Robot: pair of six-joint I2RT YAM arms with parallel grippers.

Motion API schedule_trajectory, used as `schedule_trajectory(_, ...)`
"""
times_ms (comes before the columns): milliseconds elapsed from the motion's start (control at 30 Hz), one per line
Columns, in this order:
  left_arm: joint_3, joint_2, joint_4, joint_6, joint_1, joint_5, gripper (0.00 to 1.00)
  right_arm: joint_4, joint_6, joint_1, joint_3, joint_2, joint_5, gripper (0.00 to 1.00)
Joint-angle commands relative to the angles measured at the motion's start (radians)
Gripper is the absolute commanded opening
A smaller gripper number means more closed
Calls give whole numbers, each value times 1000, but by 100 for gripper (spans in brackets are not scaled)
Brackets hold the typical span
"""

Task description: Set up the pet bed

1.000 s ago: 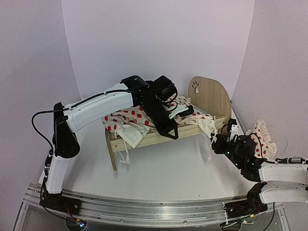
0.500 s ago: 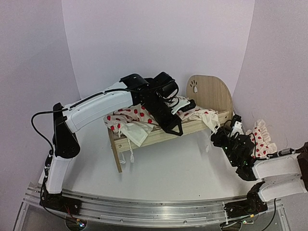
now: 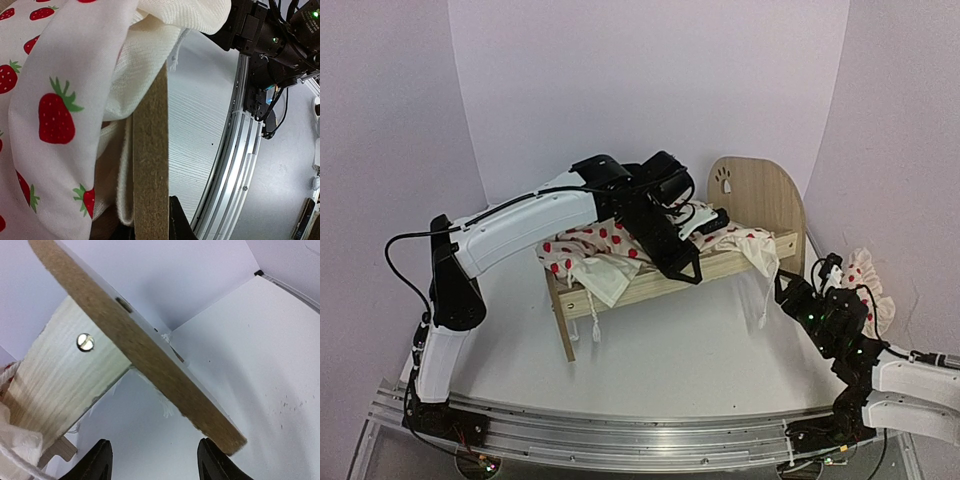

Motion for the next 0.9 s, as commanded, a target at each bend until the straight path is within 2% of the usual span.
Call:
schedule_trajectory(0,148,-213,259,78,-6,-29,0,-121,161,-13,2,-30,29,59)
schedule_trajectory(67,153,-222,265,64,-8,-7,0,-118,172,-13,14,-2,10,61)
schedule_trajectory(267,191,-246,290,38,-11,39,0,54,287,-13,-43,22,3,63)
schedule_trajectory(433,152,-270,287,40,-10,64,0,78,246,-13,6,66,4,70)
schedule_trajectory(533,183,-268,304,36,-11,79,0,197,262,-13,12,111,-11,73)
schedule_trajectory(667,226,-263,328,31,-11,88,0,337,312,-11,8,173,-22,74)
schedule_trajectory(867,229,-264,363,-12,-11,138,0,416,303,-11,60,226,-30,73)
